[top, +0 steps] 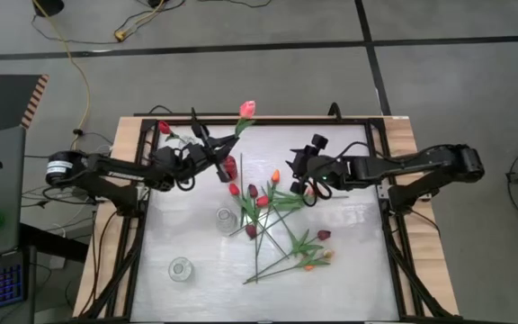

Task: Sort flowers into vase by color
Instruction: Put the pink tulip into the red vase

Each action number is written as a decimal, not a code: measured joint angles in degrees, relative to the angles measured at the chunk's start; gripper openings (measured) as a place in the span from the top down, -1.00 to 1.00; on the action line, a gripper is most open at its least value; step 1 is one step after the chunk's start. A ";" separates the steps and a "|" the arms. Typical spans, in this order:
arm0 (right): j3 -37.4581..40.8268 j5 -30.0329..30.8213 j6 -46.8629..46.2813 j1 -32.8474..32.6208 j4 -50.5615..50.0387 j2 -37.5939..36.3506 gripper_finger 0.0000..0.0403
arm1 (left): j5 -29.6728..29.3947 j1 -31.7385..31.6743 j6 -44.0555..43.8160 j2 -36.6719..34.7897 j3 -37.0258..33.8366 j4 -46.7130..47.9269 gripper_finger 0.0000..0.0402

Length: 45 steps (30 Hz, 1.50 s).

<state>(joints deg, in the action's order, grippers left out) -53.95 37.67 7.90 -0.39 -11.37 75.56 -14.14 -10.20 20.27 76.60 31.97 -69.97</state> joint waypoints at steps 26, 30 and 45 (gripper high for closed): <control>0.15 -3.49 0.09 1.29 5.85 9.14 0.03 | -0.10 -4.32 -0.34 7.43 0.09 -1.35 0.98; 0.15 -3.48 0.24 1.29 6.57 8.88 0.03 | -0.13 -4.32 -0.37 7.43 0.09 -0.87 0.98; 0.15 -3.47 0.22 1.29 6.49 8.86 0.03 | -4.95 -4.30 0.05 7.43 0.09 2.29 0.98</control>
<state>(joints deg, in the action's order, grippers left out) -53.80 34.21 8.12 0.91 -4.89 84.42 -19.09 -14.50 20.32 84.03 32.05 -67.68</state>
